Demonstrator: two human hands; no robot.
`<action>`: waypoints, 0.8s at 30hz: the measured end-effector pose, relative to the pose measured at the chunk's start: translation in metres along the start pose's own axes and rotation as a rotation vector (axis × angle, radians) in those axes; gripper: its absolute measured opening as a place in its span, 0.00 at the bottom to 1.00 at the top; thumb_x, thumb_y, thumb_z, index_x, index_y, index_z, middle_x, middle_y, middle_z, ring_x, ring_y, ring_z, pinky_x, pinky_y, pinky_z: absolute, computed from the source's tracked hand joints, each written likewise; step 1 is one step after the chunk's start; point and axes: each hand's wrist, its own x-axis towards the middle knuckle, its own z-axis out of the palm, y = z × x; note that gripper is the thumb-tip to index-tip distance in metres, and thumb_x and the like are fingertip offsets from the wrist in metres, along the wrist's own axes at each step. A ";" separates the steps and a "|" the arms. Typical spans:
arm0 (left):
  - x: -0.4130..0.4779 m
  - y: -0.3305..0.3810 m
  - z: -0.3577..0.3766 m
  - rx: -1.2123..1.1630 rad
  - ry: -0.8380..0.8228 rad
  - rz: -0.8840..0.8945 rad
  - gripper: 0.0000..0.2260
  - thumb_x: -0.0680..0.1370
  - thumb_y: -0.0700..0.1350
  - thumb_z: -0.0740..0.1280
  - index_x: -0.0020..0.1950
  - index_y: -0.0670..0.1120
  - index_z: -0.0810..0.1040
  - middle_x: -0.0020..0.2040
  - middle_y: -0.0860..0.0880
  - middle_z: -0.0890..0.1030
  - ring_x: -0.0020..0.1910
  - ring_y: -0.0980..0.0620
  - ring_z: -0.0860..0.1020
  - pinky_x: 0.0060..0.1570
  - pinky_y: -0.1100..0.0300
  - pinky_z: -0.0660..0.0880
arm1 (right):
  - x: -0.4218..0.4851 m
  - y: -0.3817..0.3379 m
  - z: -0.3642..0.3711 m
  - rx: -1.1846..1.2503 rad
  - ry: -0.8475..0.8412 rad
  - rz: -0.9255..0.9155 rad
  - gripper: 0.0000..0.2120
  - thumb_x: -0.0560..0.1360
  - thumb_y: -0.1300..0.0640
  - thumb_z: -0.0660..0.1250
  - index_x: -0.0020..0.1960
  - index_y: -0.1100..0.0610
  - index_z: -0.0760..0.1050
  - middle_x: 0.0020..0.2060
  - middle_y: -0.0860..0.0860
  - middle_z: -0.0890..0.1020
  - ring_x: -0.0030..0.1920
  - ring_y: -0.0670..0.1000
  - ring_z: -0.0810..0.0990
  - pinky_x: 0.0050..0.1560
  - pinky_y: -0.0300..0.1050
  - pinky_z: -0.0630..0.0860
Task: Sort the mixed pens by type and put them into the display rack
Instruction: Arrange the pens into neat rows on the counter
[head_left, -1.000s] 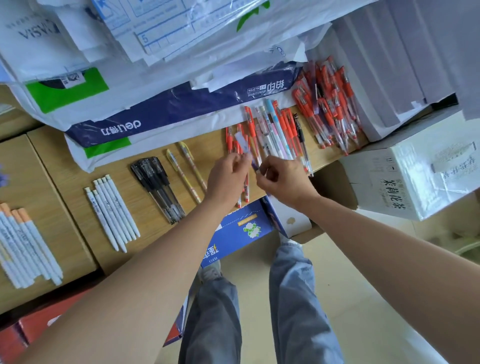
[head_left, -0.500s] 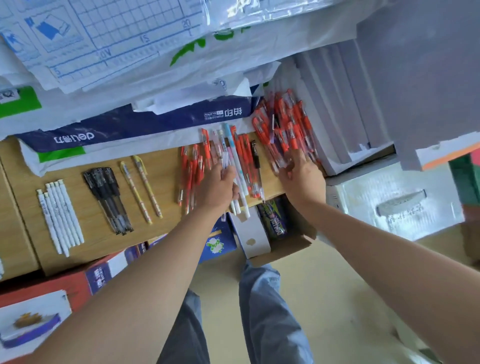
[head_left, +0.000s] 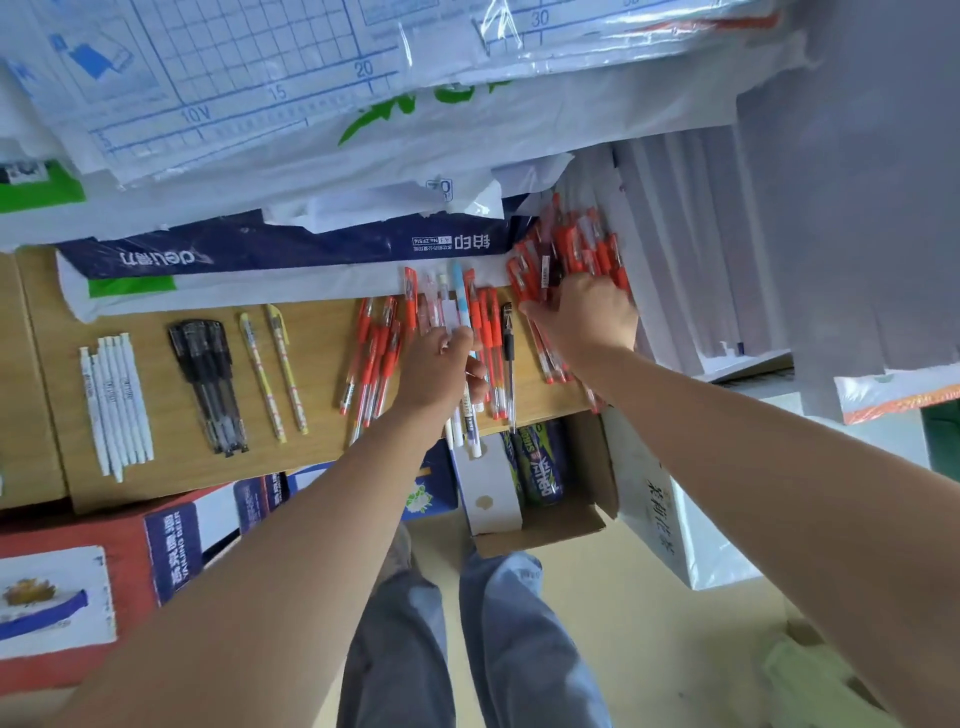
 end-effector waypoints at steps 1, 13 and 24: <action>0.001 0.001 0.000 -0.009 0.005 -0.009 0.11 0.83 0.44 0.57 0.51 0.37 0.73 0.35 0.41 0.75 0.26 0.47 0.73 0.27 0.58 0.72 | 0.002 -0.002 0.001 -0.006 -0.008 0.000 0.21 0.75 0.38 0.64 0.41 0.57 0.69 0.29 0.49 0.68 0.34 0.52 0.74 0.33 0.43 0.71; 0.016 0.011 0.013 -0.086 0.010 -0.058 0.12 0.83 0.44 0.58 0.54 0.37 0.76 0.32 0.44 0.74 0.28 0.49 0.72 0.35 0.54 0.74 | -0.028 0.033 0.007 0.449 -0.180 -0.282 0.10 0.77 0.54 0.64 0.38 0.56 0.74 0.29 0.50 0.78 0.29 0.51 0.77 0.32 0.42 0.76; 0.027 0.009 0.018 0.075 -0.010 0.035 0.10 0.81 0.45 0.62 0.45 0.41 0.78 0.30 0.49 0.70 0.27 0.52 0.66 0.32 0.58 0.64 | -0.039 0.034 0.004 0.411 -0.147 -0.321 0.14 0.79 0.46 0.58 0.45 0.52 0.78 0.33 0.51 0.81 0.29 0.48 0.77 0.31 0.40 0.72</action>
